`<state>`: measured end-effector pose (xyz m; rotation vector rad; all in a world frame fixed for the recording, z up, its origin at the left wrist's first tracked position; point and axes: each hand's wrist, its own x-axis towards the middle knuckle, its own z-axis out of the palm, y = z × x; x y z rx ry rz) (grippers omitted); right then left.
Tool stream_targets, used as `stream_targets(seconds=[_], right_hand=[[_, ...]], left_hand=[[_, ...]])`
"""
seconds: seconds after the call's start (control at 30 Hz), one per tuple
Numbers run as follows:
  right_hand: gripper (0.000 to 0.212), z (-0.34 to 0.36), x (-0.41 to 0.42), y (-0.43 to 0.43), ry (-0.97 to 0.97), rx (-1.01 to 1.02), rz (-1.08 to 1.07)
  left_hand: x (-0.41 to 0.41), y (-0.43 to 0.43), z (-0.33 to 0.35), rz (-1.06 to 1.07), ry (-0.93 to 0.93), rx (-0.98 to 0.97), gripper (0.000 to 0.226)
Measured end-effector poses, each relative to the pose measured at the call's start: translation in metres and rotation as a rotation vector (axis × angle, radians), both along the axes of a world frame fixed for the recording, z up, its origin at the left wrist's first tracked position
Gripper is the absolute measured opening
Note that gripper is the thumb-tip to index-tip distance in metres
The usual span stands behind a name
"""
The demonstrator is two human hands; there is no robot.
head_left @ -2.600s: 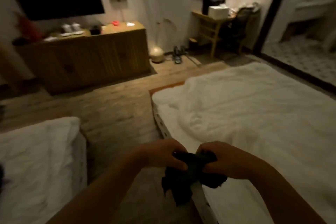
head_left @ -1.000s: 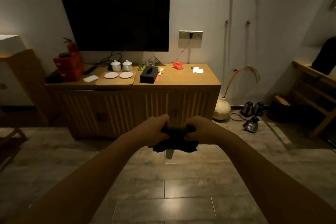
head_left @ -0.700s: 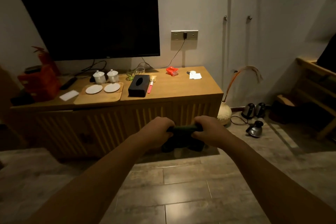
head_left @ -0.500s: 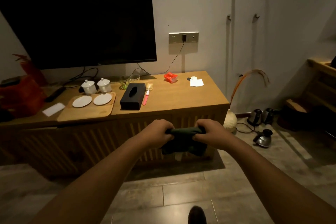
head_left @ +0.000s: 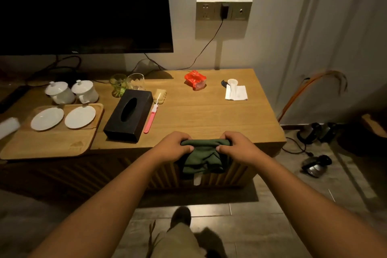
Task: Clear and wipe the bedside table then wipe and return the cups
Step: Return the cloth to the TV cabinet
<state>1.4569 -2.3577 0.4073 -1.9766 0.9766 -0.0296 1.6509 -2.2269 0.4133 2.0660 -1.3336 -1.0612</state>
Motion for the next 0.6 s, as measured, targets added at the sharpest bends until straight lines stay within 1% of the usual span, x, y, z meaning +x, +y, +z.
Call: stream_targets(seconds=[0.1, 0.23, 0.37, 0.43, 0.5, 0.53, 0.6], right_hand=[[0.017, -0.038, 0.04, -0.043, 0.008, 0.111, -0.062], [0.014, -0.088, 0.09, -0.09, 0.081, 0.202, -0.196], [0.015, -0.132, 0.135, -0.125, 0.177, 0.176, -0.304], [0.015, -0.138, 0.151, -0.137, 0.205, 0.115, -0.316], [0.018, -0.143, 0.165, -0.152, 0.238, 0.04, -0.298], [0.019, -0.145, 0.172, -0.158, 0.265, 0.019, -0.282], [0.021, -0.147, 0.18, -0.167, 0.338, -0.04, -0.215]], left_hand=[[0.042, -0.048, -0.039, 0.057, 0.073, 0.051, 0.014], [0.09, -0.104, -0.093, 0.118, 0.155, 0.149, 0.01], [0.13, -0.155, -0.136, 0.157, 0.158, 0.221, 0.009], [0.142, -0.171, -0.143, 0.209, 0.153, 0.238, 0.009], [0.154, -0.189, -0.15, 0.211, 0.059, 0.241, 0.015], [0.159, -0.197, -0.152, 0.188, -0.006, 0.243, 0.019], [0.163, -0.205, -0.155, 0.144, -0.073, 0.25, 0.027]])
